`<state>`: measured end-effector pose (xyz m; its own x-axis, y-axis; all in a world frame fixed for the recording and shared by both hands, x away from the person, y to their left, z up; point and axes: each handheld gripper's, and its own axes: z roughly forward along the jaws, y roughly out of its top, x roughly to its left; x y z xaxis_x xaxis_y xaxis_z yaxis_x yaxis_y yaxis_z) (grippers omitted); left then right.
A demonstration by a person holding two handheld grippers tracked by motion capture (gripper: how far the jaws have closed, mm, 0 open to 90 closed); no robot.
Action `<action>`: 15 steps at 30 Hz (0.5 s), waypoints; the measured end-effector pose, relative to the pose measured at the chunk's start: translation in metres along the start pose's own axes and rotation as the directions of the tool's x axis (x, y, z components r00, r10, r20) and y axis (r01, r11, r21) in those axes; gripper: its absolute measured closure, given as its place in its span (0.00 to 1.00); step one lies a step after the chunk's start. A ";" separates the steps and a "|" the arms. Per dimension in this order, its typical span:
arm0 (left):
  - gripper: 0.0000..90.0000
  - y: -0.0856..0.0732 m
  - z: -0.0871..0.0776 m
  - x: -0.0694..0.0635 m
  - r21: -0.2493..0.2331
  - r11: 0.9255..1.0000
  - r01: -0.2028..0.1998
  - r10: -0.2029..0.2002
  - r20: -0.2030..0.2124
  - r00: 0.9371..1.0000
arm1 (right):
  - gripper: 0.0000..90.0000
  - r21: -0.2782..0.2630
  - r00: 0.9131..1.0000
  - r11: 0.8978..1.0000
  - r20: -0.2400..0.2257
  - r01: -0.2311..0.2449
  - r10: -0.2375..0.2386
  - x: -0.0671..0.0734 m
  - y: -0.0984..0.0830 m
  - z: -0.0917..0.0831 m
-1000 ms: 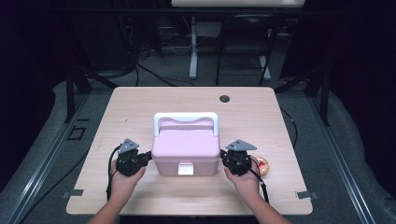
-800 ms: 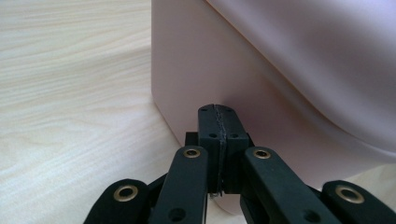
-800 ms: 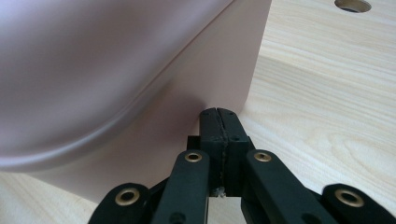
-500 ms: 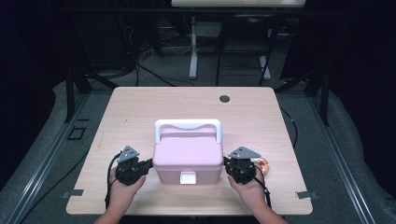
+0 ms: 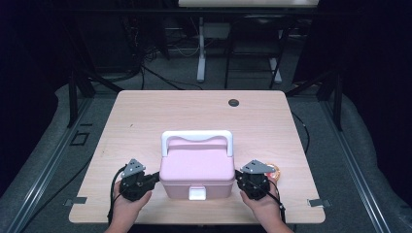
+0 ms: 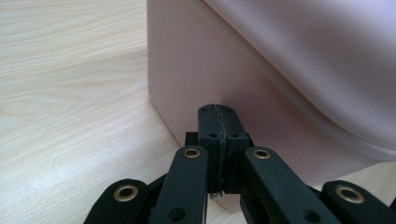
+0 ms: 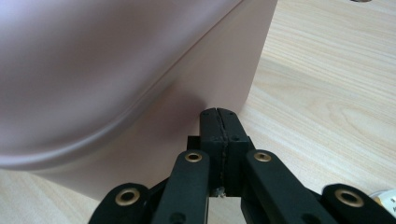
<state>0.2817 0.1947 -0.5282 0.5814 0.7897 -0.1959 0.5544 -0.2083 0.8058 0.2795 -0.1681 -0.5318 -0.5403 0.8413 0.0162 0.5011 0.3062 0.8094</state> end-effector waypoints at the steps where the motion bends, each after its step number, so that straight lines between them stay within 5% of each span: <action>1: 1.00 -0.001 -0.001 0.000 0.007 1.000 -0.006 0.006 0.005 1.000 | 1.00 0.005 1.000 1.000 -0.003 -0.001 0.001 0.001 -0.001 -0.002; 15: 1.00 -0.006 -0.004 -0.001 -0.018 1.000 0.012 -0.012 0.025 1.000 | 1.00 -0.010 1.000 1.000 -0.010 -0.002 0.002 0.005 -0.008 -0.008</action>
<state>0.2753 0.1977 -0.5311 0.5897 0.7773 -0.2193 0.5504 -0.1881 0.8134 0.2674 -0.1704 -0.5332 -0.5459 0.8375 0.0232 0.4952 0.3002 0.8152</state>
